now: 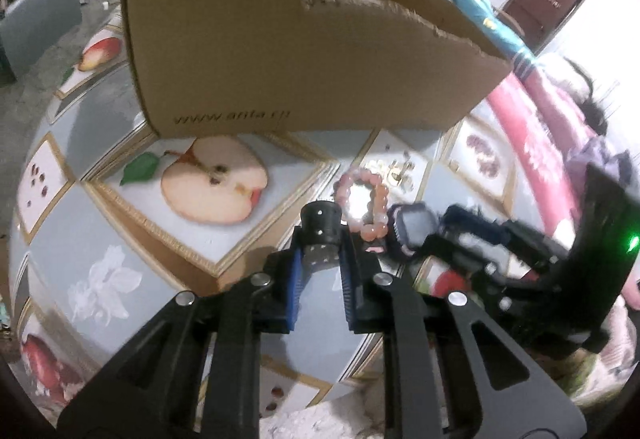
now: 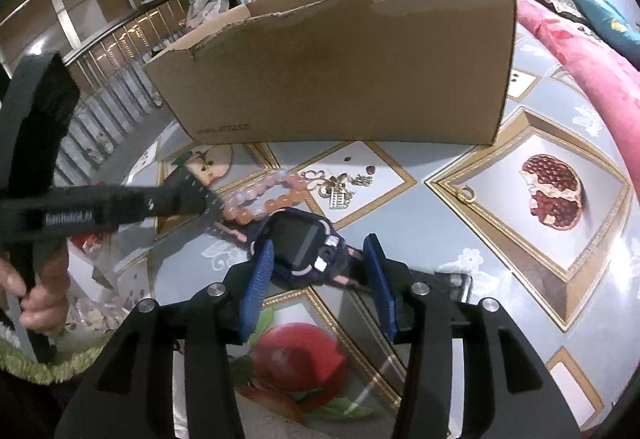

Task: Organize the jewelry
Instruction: 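Lift the smartwatch with the right tool and carry it toward the box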

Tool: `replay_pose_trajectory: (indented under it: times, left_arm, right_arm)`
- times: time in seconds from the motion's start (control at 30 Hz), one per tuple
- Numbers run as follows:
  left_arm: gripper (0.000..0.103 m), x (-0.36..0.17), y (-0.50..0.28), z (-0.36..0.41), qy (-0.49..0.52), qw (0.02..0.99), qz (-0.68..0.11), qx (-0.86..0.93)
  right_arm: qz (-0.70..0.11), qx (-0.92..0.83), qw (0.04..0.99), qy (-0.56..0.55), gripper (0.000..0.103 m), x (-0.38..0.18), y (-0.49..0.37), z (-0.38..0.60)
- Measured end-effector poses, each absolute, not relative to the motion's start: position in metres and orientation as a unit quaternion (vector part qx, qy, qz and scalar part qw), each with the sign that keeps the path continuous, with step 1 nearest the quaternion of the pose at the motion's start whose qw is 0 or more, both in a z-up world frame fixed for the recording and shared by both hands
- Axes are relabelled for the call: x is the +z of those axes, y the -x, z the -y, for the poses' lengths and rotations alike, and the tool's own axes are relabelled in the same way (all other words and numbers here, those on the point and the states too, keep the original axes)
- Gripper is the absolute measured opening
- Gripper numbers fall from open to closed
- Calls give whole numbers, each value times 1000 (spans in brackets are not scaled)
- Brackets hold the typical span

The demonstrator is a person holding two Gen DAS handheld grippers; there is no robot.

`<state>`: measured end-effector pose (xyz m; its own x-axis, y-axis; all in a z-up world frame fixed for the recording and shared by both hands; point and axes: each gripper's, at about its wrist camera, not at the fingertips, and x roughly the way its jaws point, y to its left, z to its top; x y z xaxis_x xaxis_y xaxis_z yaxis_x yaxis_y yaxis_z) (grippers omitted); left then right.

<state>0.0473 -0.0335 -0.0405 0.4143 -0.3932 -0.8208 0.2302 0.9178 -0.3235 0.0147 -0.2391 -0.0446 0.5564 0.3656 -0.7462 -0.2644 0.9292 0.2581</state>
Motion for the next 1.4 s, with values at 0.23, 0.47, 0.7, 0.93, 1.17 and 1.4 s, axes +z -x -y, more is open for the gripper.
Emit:
replay_pose_trajectory:
  times: [0.23, 0.47, 0.7, 0.93, 1.17, 1.4]
  left_arm:
    - [16, -51, -37, 36, 64, 844, -506, -165]
    - [16, -52, -34, 34, 54, 849, -497, -170]
    - [16, -53, -31, 34, 56, 852, -492, -170]
    - [16, -53, -31, 31, 59, 852, -489, -177]
    - [16, -53, -31, 31, 59, 853, -486, -179]
    - [16, -49, -38, 22, 87, 841, -496, -197]
  right_arm:
    - [-428, 113, 893, -82, 46, -32, 3, 279]
    - [-454, 48, 883, -112, 46, -49, -6, 300]
    - [-463, 78, 874, -122, 46, -49, -13, 280]
    - [-462, 79, 850, -242, 27, -57, -18, 310]
    - [-466, 91, 845, -245, 16, -59, -22, 297]
    - [-445, 112, 848, -266, 6, -38, -26, 297]
